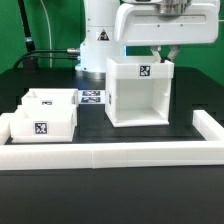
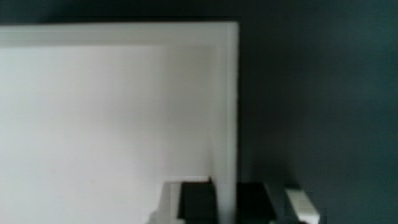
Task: Assemble drawer
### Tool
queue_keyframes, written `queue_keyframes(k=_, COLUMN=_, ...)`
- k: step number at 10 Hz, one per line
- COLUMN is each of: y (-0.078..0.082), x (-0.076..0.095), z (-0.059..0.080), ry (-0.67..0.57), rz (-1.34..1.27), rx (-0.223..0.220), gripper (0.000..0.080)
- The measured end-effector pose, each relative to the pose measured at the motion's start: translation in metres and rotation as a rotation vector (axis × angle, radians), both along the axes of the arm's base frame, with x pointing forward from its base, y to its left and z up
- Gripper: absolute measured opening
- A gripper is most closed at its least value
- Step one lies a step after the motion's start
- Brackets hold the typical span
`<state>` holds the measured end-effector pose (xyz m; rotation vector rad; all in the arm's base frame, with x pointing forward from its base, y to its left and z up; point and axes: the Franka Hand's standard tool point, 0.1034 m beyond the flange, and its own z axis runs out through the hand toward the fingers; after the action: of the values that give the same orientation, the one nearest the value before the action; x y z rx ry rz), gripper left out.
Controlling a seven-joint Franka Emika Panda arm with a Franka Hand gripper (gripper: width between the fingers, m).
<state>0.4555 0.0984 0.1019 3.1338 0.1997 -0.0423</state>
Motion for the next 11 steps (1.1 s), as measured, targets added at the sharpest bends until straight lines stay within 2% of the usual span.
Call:
queue_keyframes(k=4, y=-0.002, x=0.062, z=0.001, ry=-0.038, rz=0.019, rx=0.018, gripper=0.0038)
queue_keyframes(k=7, y=0.002, x=0.099, z=0.001, ry=-0.103, rz=0.052, rx=0.036, gripper=0.0038)
queue_keyframes(k=11, y=0.004, x=0.101, z=0.001, ry=-0.117, rz=0.040, rx=0.042, gripper=0.0038)
